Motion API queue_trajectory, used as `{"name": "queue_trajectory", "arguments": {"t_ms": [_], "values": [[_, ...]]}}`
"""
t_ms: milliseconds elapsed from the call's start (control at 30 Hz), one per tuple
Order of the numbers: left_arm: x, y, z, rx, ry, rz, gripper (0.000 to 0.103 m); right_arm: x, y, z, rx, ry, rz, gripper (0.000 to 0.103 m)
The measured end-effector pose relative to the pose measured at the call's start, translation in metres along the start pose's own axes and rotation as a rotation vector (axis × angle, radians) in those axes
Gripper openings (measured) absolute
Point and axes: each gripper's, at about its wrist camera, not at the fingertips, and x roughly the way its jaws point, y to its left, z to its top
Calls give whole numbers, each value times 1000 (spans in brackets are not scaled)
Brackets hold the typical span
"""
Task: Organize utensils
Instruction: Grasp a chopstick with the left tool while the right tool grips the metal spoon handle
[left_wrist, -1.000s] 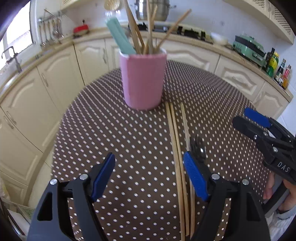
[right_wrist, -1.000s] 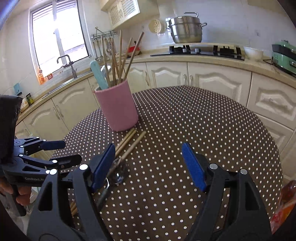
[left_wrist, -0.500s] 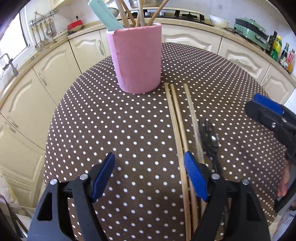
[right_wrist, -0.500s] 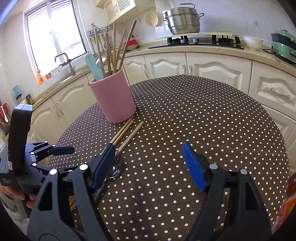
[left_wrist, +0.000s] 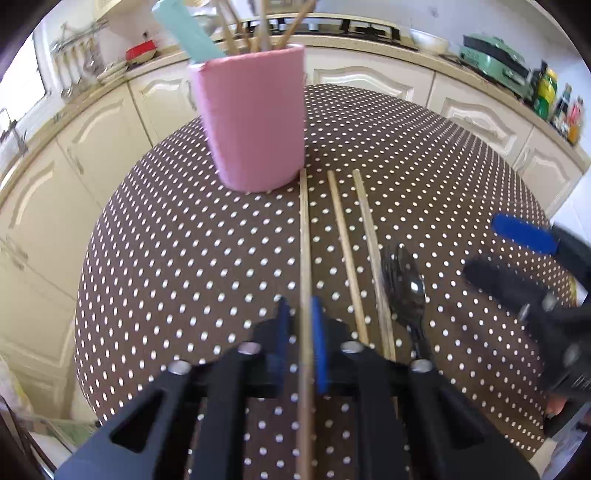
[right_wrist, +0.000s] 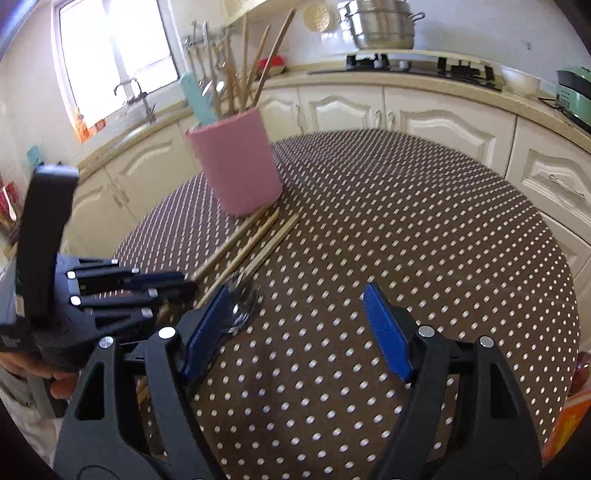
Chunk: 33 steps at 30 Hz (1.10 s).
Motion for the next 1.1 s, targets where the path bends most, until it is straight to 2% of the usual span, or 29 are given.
{"name": "queue_trajectory", "arguments": {"t_ms": [67,333,500,633,767,900,967,1100], "values": [[-4,8,-5,-54,4,-28,6,4,11,-4,-34,36,1,74],[-22,23,-36,-199,27,-58,5,21,40,-14,-129,141,-20,74],[-22,27,-42,-240,72,-93,6,24,43,-17,-176,192,-55,73],[-15,30,-33,-208,102,-81,6,27,41,-11,-211,260,-51,64],[-4,31,-14,-170,153,-72,9,32,35,4,-235,349,-48,43],[7,29,5,-135,206,-79,14,40,30,15,-248,438,-31,31],[11,26,13,-121,232,-85,17,44,26,20,-251,475,-24,22],[18,21,25,-100,253,-83,19,50,19,31,-238,508,-11,14]]}}
